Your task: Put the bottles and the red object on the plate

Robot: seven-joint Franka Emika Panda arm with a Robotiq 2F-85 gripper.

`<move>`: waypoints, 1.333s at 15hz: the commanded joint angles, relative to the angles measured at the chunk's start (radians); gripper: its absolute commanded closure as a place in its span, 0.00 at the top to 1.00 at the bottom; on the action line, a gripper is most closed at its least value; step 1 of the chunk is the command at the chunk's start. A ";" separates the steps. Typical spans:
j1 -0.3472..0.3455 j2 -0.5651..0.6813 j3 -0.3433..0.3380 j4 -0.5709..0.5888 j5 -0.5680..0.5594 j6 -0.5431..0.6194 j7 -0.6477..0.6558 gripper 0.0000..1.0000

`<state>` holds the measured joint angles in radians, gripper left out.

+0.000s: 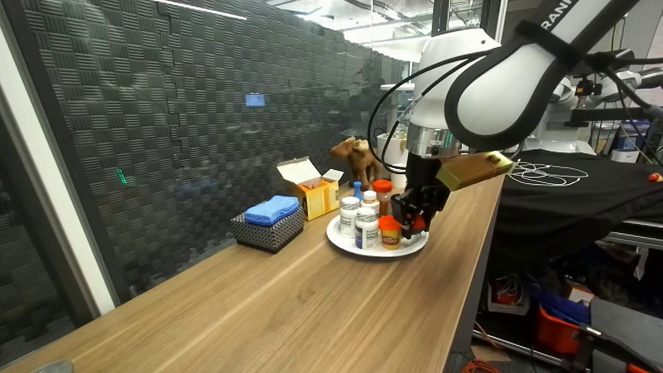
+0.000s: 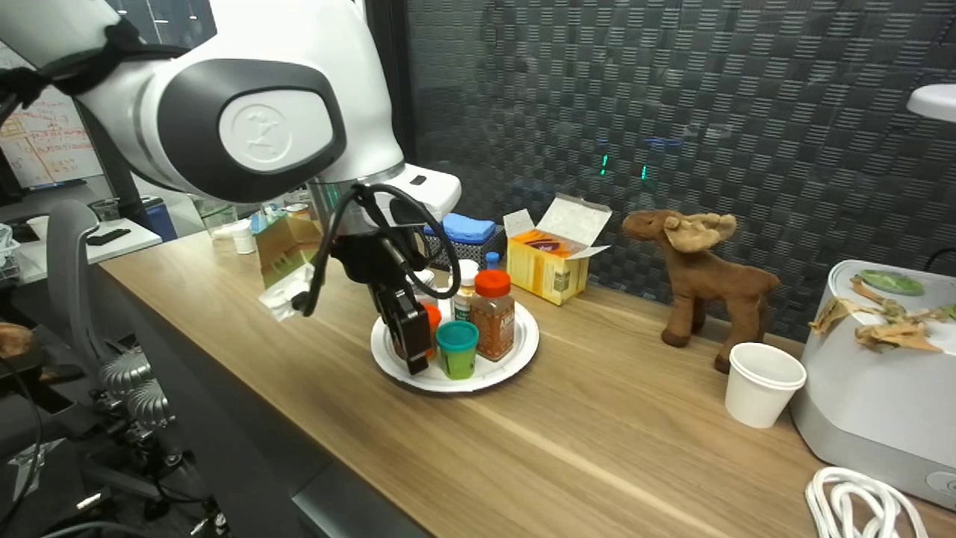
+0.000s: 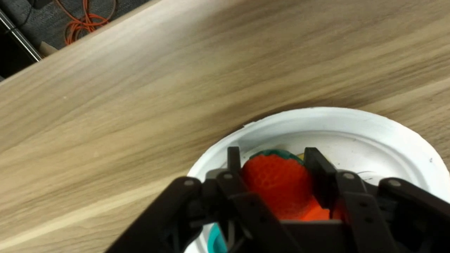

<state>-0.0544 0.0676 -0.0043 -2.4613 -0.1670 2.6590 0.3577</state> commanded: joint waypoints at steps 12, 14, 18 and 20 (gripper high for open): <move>0.015 0.006 -0.027 0.019 0.043 0.006 -0.102 1.00; 0.014 -0.017 -0.029 -0.002 0.037 0.020 -0.104 1.00; 0.011 -0.091 -0.034 -0.060 0.016 0.022 -0.090 1.00; 0.009 -0.149 -0.030 -0.090 0.008 -0.012 -0.089 1.00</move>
<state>-0.0544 0.0307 -0.0242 -2.4825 -0.1401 2.6621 0.2742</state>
